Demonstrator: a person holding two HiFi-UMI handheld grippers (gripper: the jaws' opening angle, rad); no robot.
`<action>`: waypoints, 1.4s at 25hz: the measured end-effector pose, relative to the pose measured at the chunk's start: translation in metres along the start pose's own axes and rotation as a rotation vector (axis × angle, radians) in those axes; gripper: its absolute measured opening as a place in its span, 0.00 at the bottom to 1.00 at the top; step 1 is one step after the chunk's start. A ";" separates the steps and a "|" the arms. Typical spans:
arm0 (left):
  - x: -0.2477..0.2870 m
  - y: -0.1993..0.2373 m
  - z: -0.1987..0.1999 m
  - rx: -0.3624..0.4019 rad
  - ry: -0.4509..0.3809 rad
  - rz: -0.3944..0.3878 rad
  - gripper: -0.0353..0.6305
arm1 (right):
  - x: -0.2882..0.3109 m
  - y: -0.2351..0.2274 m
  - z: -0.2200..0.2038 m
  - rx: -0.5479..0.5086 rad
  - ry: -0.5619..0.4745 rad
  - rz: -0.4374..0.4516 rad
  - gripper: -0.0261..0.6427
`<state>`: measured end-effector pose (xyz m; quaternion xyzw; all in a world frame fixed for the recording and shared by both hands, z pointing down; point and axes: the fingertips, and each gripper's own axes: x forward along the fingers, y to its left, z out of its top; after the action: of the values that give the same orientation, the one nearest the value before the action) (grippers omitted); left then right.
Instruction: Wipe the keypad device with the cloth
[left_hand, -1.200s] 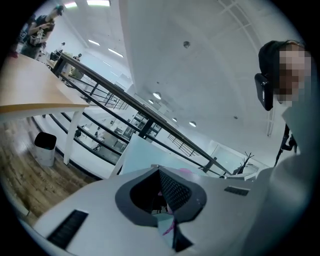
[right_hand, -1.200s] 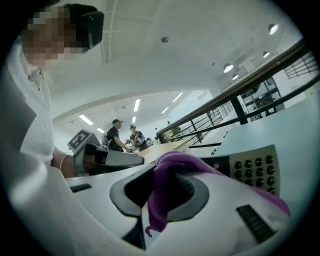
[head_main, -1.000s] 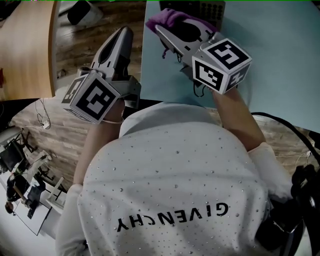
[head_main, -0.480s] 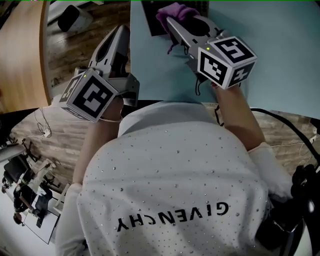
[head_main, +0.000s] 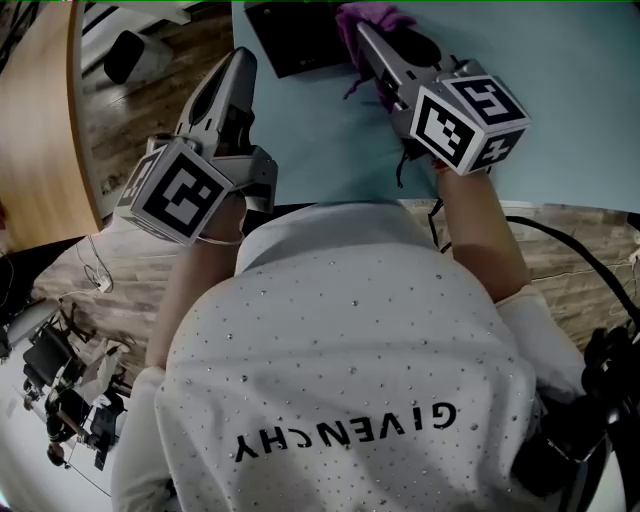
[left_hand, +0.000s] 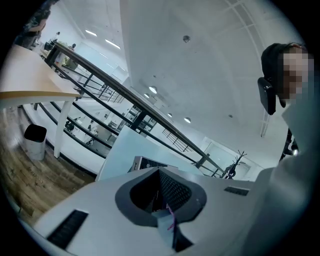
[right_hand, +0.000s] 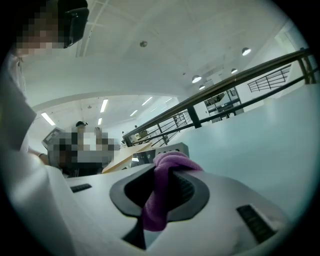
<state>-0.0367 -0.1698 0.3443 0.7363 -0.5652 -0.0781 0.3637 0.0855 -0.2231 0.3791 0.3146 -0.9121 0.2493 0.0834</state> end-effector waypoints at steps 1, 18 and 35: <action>0.001 -0.001 0.000 0.000 0.000 -0.002 0.06 | -0.002 -0.004 0.001 0.002 -0.003 -0.014 0.13; 0.004 0.039 -0.009 -0.072 0.033 0.011 0.06 | 0.029 0.051 -0.007 -0.046 0.019 0.056 0.14; -0.025 0.060 -0.029 -0.013 0.217 -0.231 0.06 | 0.035 0.067 -0.046 -0.199 0.211 -0.194 0.14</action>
<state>-0.0761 -0.1403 0.3954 0.7983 -0.4336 -0.0431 0.4158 0.0165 -0.1737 0.4026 0.3637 -0.8837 0.1803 0.2330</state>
